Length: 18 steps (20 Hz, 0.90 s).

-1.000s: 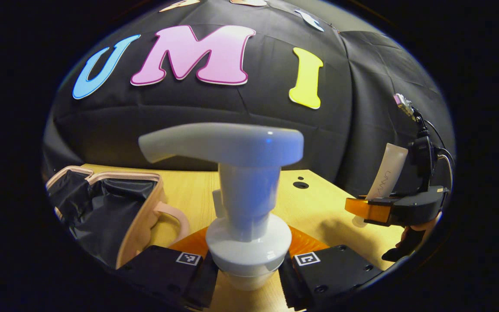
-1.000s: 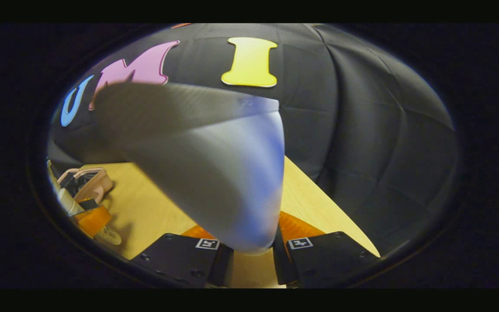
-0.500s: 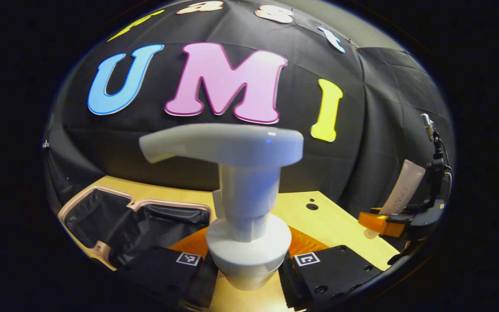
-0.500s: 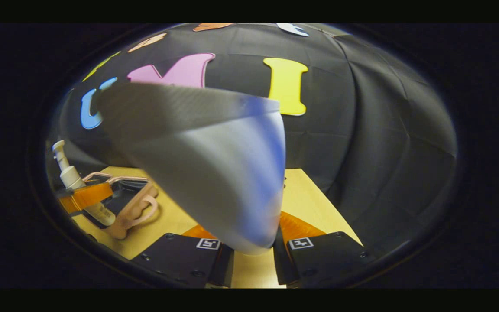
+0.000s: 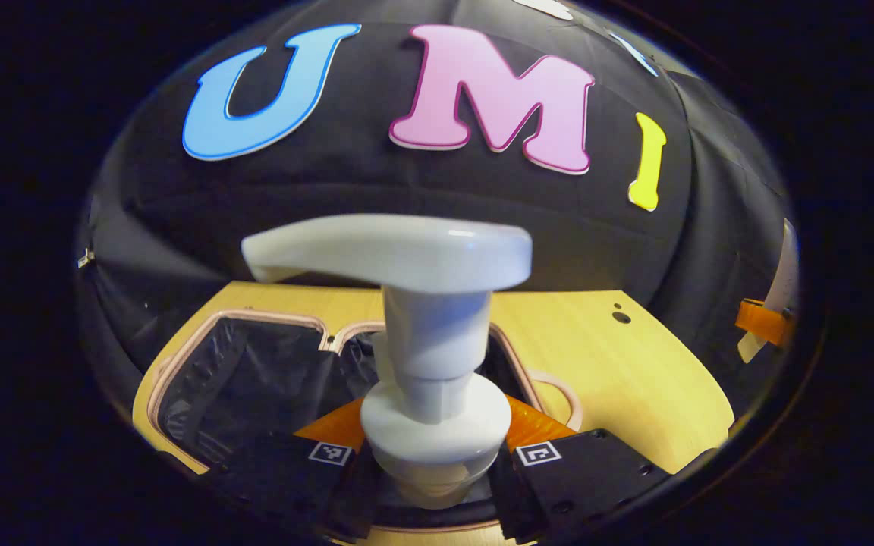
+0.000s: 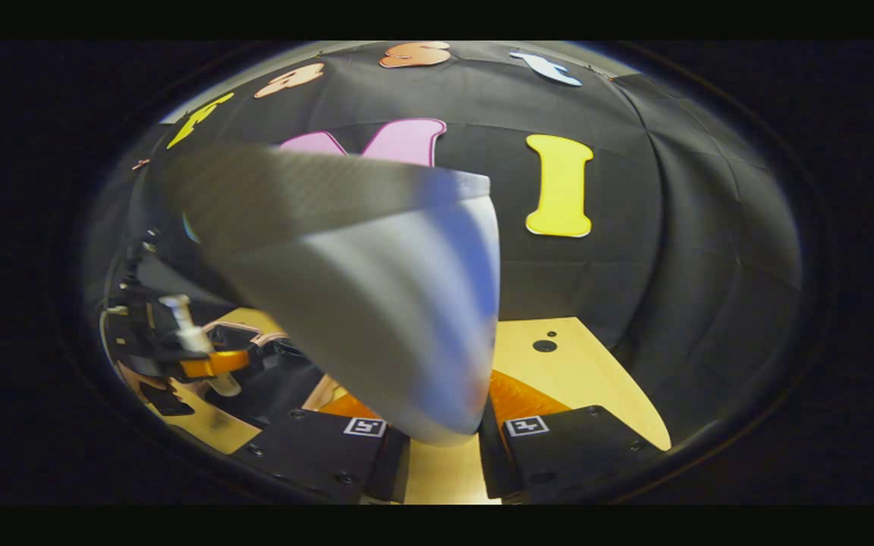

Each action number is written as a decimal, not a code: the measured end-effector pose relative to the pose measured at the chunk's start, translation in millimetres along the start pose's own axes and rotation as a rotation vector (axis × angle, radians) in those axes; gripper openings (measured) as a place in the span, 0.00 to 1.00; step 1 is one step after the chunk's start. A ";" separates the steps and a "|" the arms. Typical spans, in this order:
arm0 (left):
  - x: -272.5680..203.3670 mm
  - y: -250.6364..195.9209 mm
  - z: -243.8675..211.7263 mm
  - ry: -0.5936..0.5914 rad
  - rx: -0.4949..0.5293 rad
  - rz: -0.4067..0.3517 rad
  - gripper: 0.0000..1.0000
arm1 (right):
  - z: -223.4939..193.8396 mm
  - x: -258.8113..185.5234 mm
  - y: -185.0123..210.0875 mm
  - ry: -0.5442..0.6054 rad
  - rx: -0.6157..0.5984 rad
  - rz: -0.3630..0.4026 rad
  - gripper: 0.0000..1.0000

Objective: First open the suitcase, pack the skin care products into it, and then close the suitcase.

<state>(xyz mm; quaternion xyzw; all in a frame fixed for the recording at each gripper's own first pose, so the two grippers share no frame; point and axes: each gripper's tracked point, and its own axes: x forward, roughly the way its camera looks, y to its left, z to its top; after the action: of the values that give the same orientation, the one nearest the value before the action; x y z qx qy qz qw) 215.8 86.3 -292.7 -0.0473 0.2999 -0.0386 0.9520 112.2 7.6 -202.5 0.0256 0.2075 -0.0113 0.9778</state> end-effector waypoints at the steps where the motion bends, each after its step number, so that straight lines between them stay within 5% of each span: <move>1: 8.5 6.0 -14.6 0.071 -0.030 -0.003 0.64 | 0.7 -0.6 9.3 0.003 -0.002 0.012 0.41; 7: 50.9 18.0 -76.4 0.453 -0.029 -0.002 0.64 | 3.4 2.0 75.6 0.026 -0.007 0.145 0.41; 11: 72.8 32.0 -75.9 0.577 -0.031 0.028 0.60 | 2.0 10.7 126.4 0.062 -0.041 0.268 0.41; 18: 89.9 42.3 -73.6 0.596 0.010 0.080 0.65 | -24.2 52.6 183.9 0.175 -0.009 0.350 0.42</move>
<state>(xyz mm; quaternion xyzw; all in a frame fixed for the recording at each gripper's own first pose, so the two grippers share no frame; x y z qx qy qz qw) 248.9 114.2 -408.6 -0.0172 0.5675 -0.0148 0.8230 156.5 192.0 -237.5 0.0577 0.2842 0.1623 0.9432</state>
